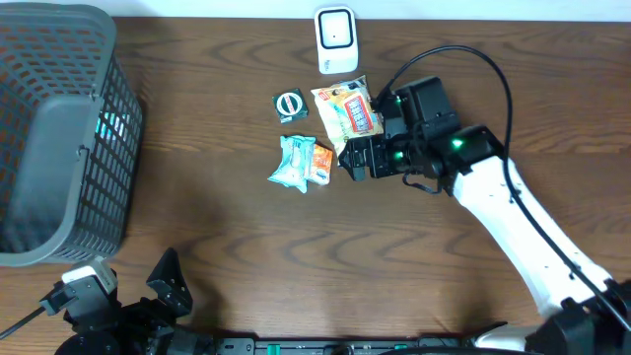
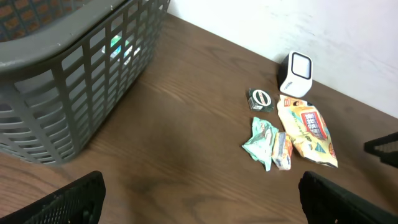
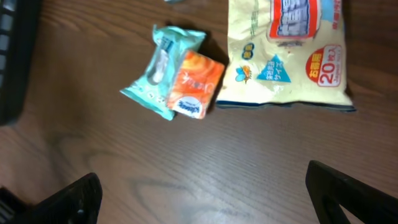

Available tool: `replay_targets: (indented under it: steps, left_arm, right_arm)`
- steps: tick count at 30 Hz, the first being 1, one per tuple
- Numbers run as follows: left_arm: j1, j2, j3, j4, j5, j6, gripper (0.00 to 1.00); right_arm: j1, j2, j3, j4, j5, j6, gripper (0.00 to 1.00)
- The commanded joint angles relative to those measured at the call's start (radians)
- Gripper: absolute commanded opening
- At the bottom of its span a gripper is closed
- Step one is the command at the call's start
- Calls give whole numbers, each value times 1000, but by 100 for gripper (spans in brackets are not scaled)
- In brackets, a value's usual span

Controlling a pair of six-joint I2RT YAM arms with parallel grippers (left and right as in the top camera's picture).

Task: Scan the item barcode
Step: 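Reach the right gripper forward over the items in front of the scanner, then grasp the chip bag with the right gripper and lift toward scanner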

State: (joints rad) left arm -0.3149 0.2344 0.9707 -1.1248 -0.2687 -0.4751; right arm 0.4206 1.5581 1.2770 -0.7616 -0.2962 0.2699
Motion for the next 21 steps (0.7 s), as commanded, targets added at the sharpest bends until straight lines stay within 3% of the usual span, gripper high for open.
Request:
replay_targets:
  steps: [1,14,21]
  left_arm:
    - [4,-2,-5,1,-17,-10,98]
    - [4,-2,-5,1,-17,-10,98]
    - [4,-2,-5,1,-17,-10,98]
  right_arm:
    - [2,58,73,-24,-5,-31,99]
    - [-71,459,712,-434,10,-152,99]
    - [-95,585,773,-430,6,-152,99]
